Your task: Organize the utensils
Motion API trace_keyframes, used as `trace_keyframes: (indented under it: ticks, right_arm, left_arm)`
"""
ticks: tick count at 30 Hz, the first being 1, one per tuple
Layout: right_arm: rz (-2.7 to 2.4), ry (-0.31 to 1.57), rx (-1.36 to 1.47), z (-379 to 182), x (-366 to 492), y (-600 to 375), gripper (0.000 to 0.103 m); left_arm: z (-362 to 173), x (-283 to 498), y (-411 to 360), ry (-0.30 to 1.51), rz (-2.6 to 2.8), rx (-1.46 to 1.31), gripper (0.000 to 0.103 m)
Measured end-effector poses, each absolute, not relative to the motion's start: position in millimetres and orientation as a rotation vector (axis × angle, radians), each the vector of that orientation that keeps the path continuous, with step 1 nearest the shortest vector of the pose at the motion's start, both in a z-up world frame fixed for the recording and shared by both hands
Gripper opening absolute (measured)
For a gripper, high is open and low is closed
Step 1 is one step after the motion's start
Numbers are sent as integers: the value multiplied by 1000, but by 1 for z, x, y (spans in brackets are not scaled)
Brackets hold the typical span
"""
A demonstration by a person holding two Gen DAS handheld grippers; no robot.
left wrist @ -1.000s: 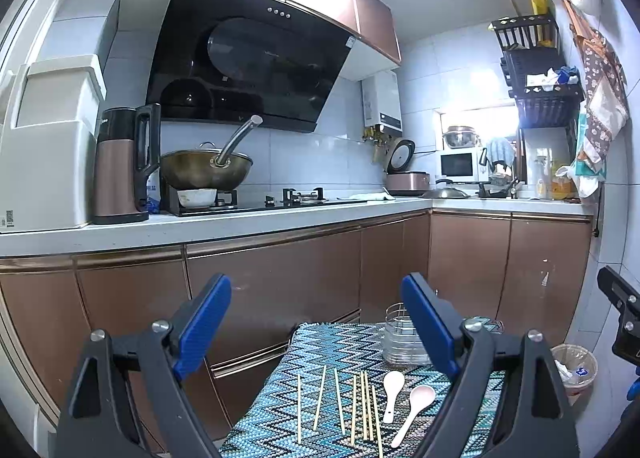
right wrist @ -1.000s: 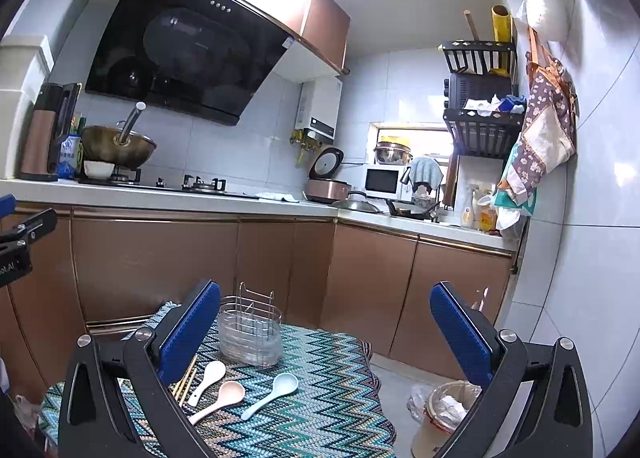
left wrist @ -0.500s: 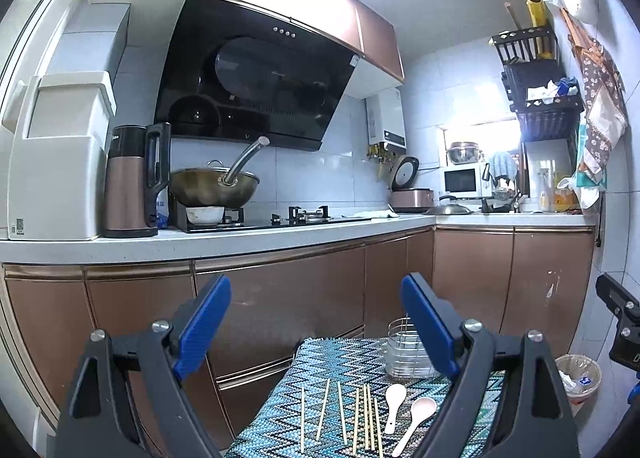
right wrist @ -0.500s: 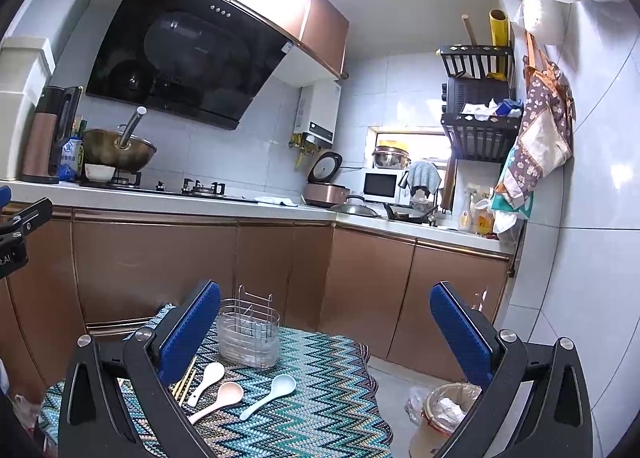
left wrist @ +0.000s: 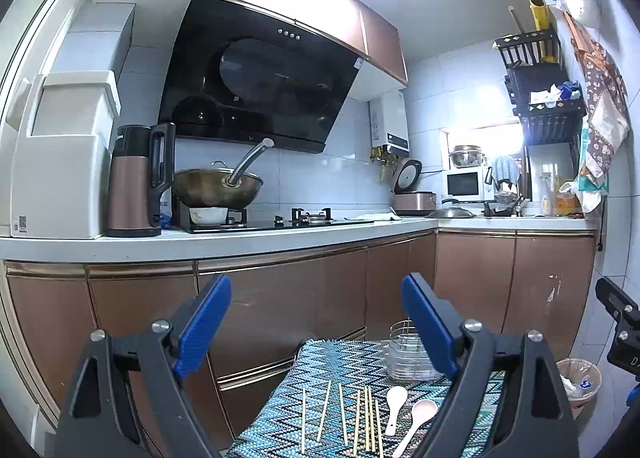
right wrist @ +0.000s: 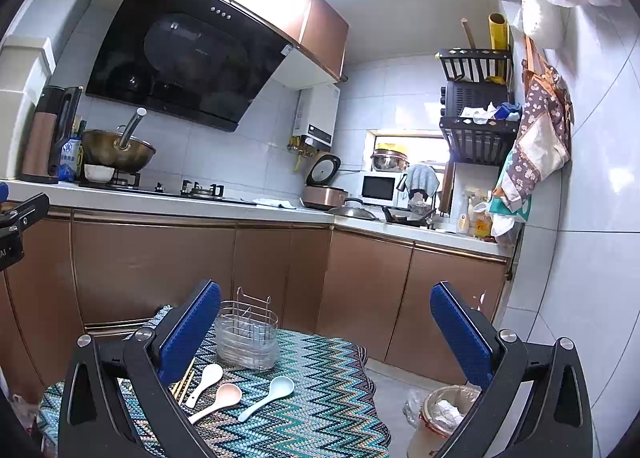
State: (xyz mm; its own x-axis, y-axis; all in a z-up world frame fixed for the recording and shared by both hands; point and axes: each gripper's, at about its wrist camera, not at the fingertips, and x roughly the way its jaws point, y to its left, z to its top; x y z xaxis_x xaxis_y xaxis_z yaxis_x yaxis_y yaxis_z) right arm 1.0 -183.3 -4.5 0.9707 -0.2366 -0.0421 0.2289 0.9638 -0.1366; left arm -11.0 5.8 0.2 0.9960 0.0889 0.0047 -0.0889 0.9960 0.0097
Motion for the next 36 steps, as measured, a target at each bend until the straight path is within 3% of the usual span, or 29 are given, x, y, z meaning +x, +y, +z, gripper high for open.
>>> trace_keyframes:
  ticks: [36]
  right_arm:
    - [-217,84,-138,-7,24,-188,103]
  left_arm:
    - [1,30,33,71,130,-44,87]
